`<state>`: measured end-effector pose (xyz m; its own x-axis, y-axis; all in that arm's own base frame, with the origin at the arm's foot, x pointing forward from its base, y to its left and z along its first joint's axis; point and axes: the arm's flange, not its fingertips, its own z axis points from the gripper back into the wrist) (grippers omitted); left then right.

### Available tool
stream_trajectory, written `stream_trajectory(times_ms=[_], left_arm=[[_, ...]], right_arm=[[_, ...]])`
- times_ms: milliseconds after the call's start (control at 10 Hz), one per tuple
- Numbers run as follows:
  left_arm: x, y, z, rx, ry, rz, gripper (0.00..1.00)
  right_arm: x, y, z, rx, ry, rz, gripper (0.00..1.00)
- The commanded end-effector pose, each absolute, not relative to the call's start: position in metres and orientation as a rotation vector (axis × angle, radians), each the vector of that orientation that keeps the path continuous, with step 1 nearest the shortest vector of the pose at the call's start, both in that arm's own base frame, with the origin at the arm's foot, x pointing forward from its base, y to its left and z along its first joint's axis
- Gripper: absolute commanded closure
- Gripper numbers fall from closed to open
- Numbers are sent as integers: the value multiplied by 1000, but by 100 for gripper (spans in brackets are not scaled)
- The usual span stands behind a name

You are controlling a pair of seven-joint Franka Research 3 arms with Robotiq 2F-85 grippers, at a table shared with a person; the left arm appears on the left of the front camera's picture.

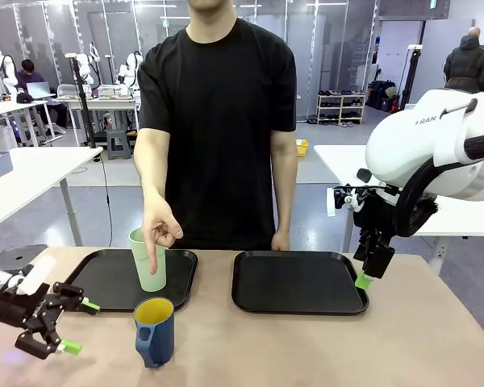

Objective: Sort and store the cups by type.
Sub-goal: Pick up the Handle plastic cup and place it into the empty Flat Tray.

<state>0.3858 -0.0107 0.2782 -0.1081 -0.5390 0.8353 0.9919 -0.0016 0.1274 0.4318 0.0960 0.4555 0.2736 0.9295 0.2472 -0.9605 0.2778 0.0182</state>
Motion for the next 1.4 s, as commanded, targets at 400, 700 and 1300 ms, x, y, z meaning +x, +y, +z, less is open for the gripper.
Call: stream_trajectory(times_ms=[400,700,1300], left_arm=[[356,-28,258,-827,-1095,-1369,0],[359,-37,254,-795,-1077,-1356,0],[388,-31,282,-843,-1040,-1344,0]], right_arm=[[429,96,453,171,-215,1263,0],[429,96,453,171,-215,1263,0],[429,96,453,171,-215,1263,0]])
